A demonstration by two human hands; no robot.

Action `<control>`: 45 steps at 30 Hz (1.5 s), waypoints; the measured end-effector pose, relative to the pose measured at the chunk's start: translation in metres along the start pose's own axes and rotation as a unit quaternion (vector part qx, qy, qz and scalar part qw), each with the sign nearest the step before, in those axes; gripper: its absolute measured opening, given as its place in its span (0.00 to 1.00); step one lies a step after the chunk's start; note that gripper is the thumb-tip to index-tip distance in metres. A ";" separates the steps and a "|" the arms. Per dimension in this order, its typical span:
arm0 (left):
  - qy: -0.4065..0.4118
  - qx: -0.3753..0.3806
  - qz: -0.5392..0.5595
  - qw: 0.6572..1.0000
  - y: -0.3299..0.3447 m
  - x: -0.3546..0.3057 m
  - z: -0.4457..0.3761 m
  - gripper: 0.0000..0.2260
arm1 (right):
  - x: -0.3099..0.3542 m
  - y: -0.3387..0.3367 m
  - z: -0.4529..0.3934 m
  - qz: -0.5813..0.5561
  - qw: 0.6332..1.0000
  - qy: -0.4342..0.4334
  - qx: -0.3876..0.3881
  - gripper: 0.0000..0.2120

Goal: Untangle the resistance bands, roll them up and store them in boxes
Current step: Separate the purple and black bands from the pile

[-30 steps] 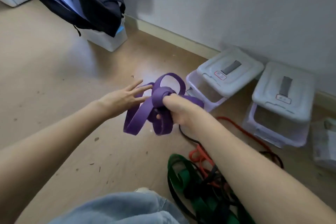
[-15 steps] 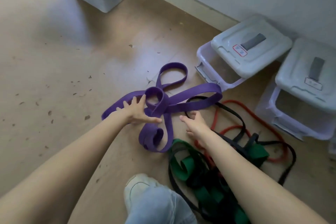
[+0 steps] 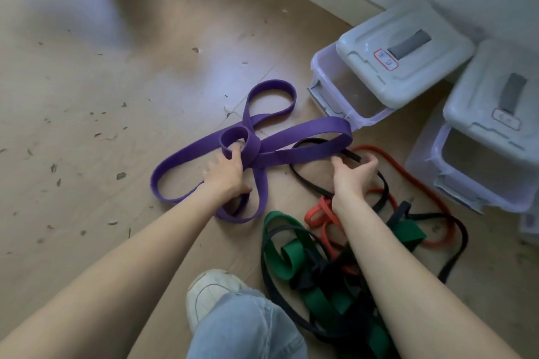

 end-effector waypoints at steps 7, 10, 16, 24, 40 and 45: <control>0.006 0.012 -0.040 0.999 0.000 -0.006 -0.001 0.44 | 0.061 -0.009 -0.023 0.253 0.960 -0.120 0.009 0.11; 0.014 0.012 -0.041 0.999 -0.003 -0.008 -0.002 0.41 | 0.075 -0.028 -0.008 0.248 0.954 -0.161 -0.043 0.04; 0.013 0.048 -0.077 0.996 -0.005 0.002 0.003 0.34 | 0.113 0.010 0.067 0.218 0.897 -0.385 0.012 0.10; -0.124 0.064 -0.140 0.980 -0.036 0.093 0.029 0.42 | 0.106 0.118 -0.004 0.202 0.947 -0.146 0.205 0.06; 0.024 -0.031 -0.327 0.944 -0.003 0.025 0.018 0.36 | -0.043 0.172 0.071 0.012 0.876 0.129 0.465 0.30; -0.040 -0.075 -0.272 0.958 -0.051 0.062 0.030 0.29 | -0.027 0.222 0.095 0.071 0.833 0.054 0.546 0.34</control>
Point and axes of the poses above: each hand's wrist, its own z-axis away from the middle knuckle, its own y-axis out of the palm, x = y × z, the point moved 10 cm from there along -z, towards the middle knuckle, and after that the axes turned 15 degrees about x, right-handed, at the moved point
